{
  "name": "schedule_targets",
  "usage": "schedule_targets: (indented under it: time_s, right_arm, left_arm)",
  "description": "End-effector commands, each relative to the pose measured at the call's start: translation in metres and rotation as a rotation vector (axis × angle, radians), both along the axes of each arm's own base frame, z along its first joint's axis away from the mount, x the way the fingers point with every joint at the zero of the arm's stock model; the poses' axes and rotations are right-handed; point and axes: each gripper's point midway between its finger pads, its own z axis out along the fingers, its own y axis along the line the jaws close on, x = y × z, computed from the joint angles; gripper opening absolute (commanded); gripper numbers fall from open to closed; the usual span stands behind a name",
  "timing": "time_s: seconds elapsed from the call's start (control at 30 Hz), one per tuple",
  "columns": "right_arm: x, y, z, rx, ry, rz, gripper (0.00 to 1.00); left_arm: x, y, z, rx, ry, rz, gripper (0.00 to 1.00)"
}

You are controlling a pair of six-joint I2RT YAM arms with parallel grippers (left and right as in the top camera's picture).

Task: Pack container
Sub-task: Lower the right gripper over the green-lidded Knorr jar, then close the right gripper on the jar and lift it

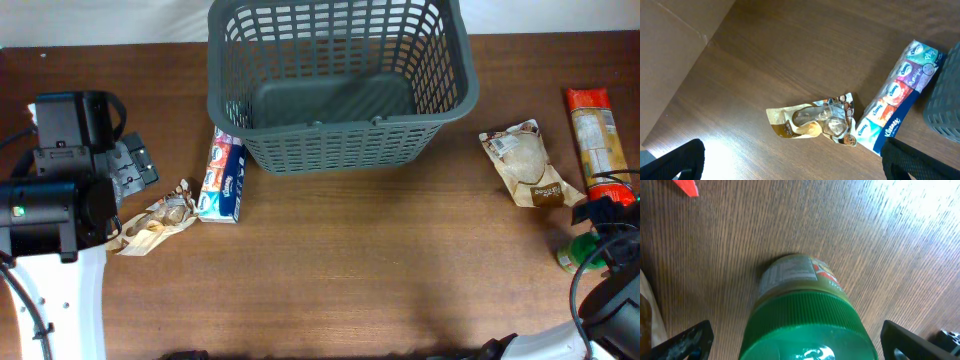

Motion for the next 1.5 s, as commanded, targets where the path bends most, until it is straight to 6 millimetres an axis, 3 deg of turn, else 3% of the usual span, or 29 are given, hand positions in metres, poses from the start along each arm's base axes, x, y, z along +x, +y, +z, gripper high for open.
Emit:
schedule_targets:
  time_s: [0.0, 0.43, 0.73, 1.2, 1.47]
  right_arm:
    - [-0.002, 0.001, -0.007, 0.019, 0.010, 0.003, 0.99]
    - [0.002, 0.000, -0.010, 0.008, 0.000, 0.011, 0.99]
    - [0.010, 0.014, -0.019, 0.006, 0.007, 0.064, 0.99]
    - [0.007, 0.017, -0.026, 0.006, 0.015, 0.064, 0.99]
    - [0.005, 0.019, -0.041, 0.038, 0.048, 0.067, 0.99]
  left_arm:
    - [0.000, 0.001, 0.000, -0.002, 0.001, 0.000, 0.99]
    - [0.000, 0.001, 0.000, -0.002, 0.000, 0.000, 0.99]
    - [-0.001, 0.001, 0.000, -0.002, 0.005, 0.000, 0.99]
    - [-0.004, 0.001, -0.002, -0.003, 0.020, 0.000, 0.99]
    - [-0.005, 0.001, -0.003, -0.003, 0.027, 0.000, 0.99]
